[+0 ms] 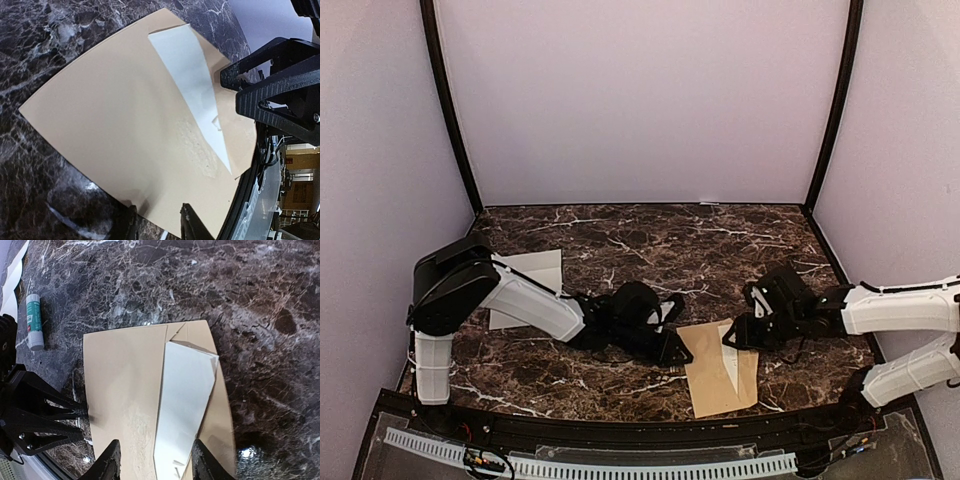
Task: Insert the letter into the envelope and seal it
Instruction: Place the letter in the envelope.
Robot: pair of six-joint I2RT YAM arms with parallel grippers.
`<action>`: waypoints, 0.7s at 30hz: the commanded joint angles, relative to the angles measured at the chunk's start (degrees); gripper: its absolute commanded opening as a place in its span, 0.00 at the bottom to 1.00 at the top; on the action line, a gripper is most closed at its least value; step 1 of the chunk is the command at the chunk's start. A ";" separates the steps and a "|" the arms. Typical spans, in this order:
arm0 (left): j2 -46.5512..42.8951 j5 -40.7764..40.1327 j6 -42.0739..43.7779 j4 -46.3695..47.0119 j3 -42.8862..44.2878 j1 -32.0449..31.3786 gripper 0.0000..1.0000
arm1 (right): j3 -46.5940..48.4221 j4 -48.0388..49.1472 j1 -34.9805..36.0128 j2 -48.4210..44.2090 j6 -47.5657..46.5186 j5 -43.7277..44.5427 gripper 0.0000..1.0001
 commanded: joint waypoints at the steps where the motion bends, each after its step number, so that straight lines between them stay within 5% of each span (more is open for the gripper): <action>1: -1.30 -4.41 0.81 -6.79 0.70 1.20 0.32 | 3.70 -7.58 0.30 -0.60 -1.28 6.57 0.47; 10: -1.23 -6.48 1.16 -7.83 2.79 2.35 0.43 | 6.67 -8.17 0.29 3.06 -2.24 9.78 0.47; 21: 0.61 -5.56 1.41 -7.58 4.48 4.03 0.41 | 10.82 -6.69 0.28 9.96 -3.87 11.80 0.39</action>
